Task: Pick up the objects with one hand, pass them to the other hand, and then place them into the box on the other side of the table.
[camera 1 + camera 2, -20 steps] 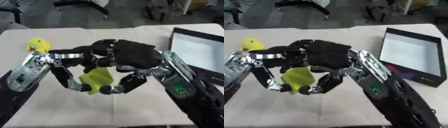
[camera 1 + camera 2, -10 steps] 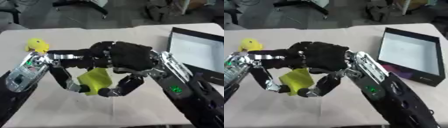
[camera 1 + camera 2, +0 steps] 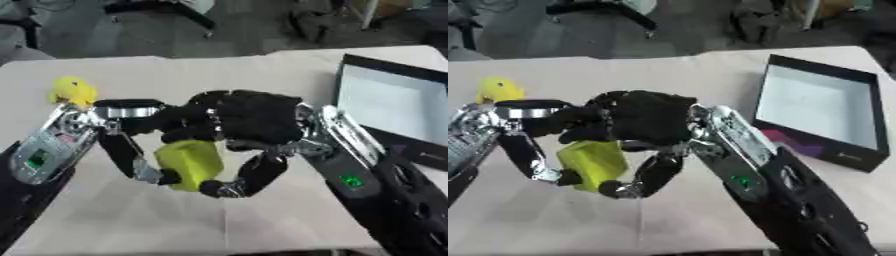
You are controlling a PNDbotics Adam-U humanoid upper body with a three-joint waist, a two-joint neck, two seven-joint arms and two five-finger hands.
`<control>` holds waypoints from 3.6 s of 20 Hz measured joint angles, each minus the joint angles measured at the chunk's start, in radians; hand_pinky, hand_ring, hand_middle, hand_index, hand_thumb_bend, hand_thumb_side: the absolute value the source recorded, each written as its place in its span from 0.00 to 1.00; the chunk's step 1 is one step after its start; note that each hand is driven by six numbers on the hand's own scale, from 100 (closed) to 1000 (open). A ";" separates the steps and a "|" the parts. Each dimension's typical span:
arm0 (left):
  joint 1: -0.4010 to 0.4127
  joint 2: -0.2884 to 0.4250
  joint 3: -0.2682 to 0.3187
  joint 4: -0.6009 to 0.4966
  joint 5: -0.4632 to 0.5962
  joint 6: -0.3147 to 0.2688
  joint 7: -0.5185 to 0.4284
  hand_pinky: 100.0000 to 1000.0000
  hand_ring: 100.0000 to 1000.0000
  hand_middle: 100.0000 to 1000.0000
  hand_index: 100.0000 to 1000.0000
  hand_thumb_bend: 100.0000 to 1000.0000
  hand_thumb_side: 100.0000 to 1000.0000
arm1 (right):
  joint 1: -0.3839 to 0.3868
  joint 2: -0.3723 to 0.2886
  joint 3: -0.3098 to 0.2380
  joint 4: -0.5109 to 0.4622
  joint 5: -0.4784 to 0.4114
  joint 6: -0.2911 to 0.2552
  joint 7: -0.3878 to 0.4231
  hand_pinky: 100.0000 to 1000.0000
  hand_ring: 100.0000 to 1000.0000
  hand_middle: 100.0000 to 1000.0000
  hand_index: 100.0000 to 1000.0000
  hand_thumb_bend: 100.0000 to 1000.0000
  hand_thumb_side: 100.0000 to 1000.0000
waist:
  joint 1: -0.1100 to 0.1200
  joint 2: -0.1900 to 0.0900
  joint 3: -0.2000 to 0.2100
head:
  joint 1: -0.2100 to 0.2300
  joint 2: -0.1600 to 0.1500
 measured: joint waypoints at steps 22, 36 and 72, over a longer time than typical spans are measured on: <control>0.000 0.000 0.008 -0.036 0.036 0.041 0.008 0.61 0.48 0.48 0.74 0.20 0.08 | 0.002 0.002 -0.005 -0.013 0.087 0.019 -0.127 0.81 0.78 1.00 0.53 0.24 0.01 | 0.000 0.000 0.003 | -0.007 0.000; -0.011 0.004 0.058 -0.029 0.044 0.019 0.033 0.63 0.49 0.53 0.81 0.65 0.50 | 0.013 -0.006 0.013 0.028 0.095 0.091 -0.414 0.78 0.73 1.00 0.30 0.08 0.00 | -0.004 0.000 0.008 | -0.021 0.000; 0.296 0.047 0.604 0.087 0.042 -0.075 0.548 0.64 0.48 0.53 0.80 0.66 0.55 | 0.110 -0.198 -0.319 0.230 -0.002 0.385 -0.673 0.88 0.88 1.00 0.23 0.01 0.00 | -0.020 0.000 0.035 | -0.256 0.000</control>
